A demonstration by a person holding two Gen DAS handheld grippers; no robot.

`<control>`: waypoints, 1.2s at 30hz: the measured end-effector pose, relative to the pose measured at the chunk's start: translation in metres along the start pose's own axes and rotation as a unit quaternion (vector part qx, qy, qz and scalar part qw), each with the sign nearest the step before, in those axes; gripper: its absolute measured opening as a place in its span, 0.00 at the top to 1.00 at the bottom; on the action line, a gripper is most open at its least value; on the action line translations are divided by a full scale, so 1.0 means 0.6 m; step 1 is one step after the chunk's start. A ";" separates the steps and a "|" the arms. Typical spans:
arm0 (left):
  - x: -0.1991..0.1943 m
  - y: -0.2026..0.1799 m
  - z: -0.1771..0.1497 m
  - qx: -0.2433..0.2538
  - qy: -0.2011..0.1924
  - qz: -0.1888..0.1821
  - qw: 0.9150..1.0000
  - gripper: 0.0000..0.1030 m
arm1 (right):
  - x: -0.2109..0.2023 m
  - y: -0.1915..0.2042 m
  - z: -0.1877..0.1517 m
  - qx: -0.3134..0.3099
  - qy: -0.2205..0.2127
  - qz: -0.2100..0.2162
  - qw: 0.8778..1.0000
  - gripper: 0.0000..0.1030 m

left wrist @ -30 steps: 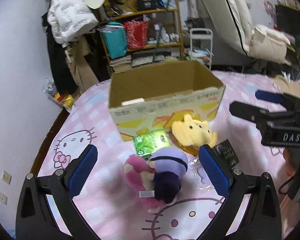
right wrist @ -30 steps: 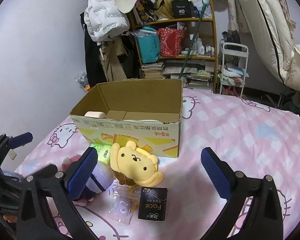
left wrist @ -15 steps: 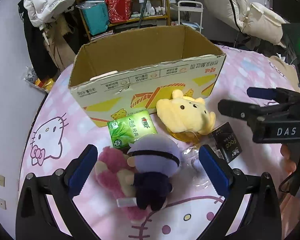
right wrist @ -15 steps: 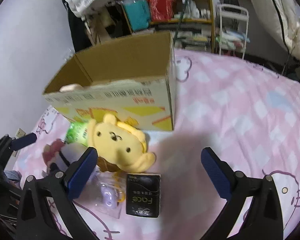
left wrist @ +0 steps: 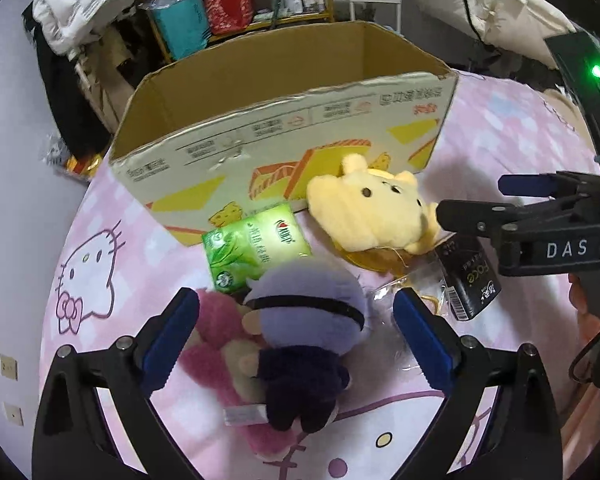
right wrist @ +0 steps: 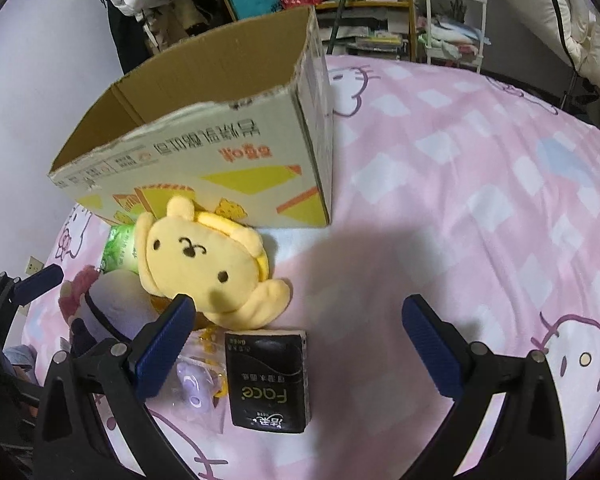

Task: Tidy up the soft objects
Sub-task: 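Grasp the black tissue pack with the right tool while the left grasps the purple doll, then lift the tissue pack and purple doll over the box with both tools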

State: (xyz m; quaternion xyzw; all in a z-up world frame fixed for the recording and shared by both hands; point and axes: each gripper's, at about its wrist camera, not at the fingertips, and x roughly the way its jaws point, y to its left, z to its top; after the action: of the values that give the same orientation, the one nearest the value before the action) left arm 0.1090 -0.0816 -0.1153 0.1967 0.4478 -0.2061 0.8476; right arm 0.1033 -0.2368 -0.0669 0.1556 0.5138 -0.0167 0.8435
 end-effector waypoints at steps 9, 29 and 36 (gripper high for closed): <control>0.030 -0.019 -0.010 0.017 0.033 -0.003 0.999 0.23 | 0.018 0.009 -0.012 -0.003 0.023 -0.007 1.000 0.00; 0.041 -0.010 -0.015 0.003 0.043 0.004 0.999 0.39 | 0.041 0.022 -0.025 -0.016 0.050 0.010 0.999 0.47; 0.042 -0.007 -0.015 0.000 0.043 0.007 0.999 0.39 | 0.033 0.020 -0.021 -0.013 0.041 0.018 0.999 0.51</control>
State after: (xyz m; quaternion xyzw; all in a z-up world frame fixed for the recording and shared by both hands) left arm 0.1136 -0.0848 -0.1417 0.2087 0.4822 -0.1918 0.8290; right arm 0.1042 -0.2192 -0.0864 0.1543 0.5450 0.0119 0.8240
